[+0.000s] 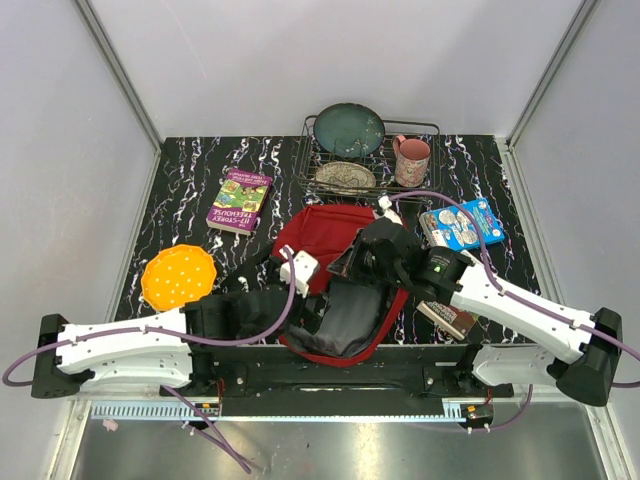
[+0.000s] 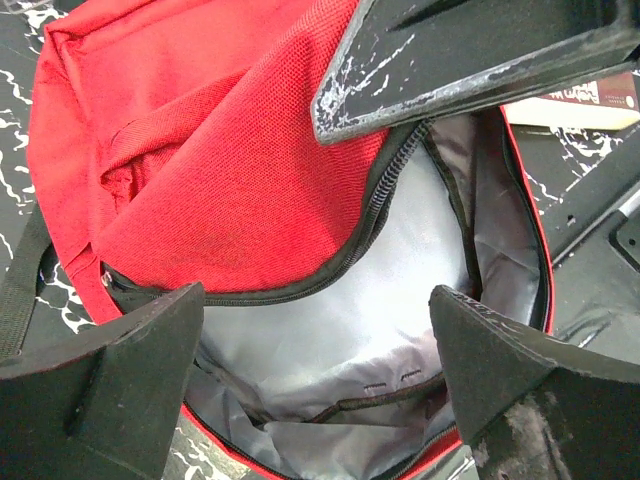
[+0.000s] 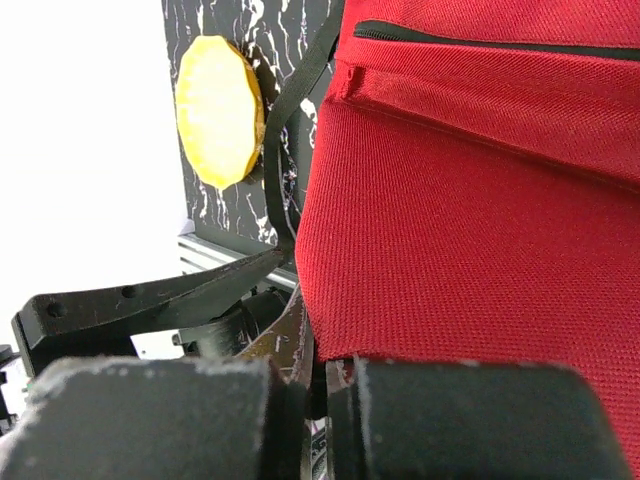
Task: Pack the student bag
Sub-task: Unzip the student bag at the center of the board.
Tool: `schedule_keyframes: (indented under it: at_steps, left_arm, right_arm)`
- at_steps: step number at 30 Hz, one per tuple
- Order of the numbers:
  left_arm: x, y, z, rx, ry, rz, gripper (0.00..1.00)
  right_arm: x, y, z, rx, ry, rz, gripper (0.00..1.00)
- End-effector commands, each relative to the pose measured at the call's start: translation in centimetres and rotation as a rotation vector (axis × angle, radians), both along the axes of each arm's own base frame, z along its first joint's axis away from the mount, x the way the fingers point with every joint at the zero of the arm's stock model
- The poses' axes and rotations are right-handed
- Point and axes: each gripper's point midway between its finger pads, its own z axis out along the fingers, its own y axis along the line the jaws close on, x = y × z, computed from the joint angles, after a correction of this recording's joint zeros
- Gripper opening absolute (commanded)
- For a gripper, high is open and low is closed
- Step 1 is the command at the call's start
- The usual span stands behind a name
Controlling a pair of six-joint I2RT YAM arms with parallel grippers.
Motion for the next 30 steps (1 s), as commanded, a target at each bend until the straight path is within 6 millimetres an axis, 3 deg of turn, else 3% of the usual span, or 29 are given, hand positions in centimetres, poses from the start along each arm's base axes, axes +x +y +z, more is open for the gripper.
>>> schedule_keyframes:
  at_steps: [1, 6, 13, 19, 21, 22, 28, 29, 30]
  left_arm:
    - [1.4, -0.9, 3.8, -0.130, -0.077, 0.106, 0.99]
    - [1.7, -1.5, 4.1, -0.186, -0.082, 0.159, 0.99]
    - [2.2, -2.7, 2.9, -0.156, -0.088, 0.189, 0.95]
    - [3.4, -1.4, 3.2, -0.168, -0.128, 0.296, 0.61]
    - [3.6, -1.1, 3.5, -0.177, -0.139, 0.314, 0.55]
    - [3.6, -1.1, 3.6, -0.177, -0.141, 0.316, 0.47]
    - [3.7, -1.0, 3.8, -0.176, -0.142, 0.330, 0.20]
    - [3.7, -1.0, 3.8, -0.175, -0.141, 0.330, 0.10]
    - [3.7, -0.9, 3.8, -0.171, -0.140, 0.328, 0.06]
  right_arm:
    - [1.1, -0.2, 4.0, 0.099, -0.059, -0.065, 0.00]
    - [1.0, -0.2, 4.6, 0.138, -0.055, -0.070, 0.00]
    - [0.4, -0.1, 5.5, 0.184, -0.061, -0.048, 0.00]
    - [0.0, -0.4, 5.7, 0.200, -0.056, -0.044, 0.00]
    - [-0.1, -0.4, 5.5, 0.200, -0.051, -0.041, 0.00]
    - [-0.2, -0.4, 5.4, 0.199, -0.048, -0.035, 0.00]
    - [-0.7, -0.4, 4.8, 0.203, -0.034, -0.023, 0.00]
    - [-0.7, -0.4, 4.8, 0.205, -0.038, -0.021, 0.02]
    - [-0.8, -0.5, 4.8, 0.208, -0.042, -0.018, 0.04]
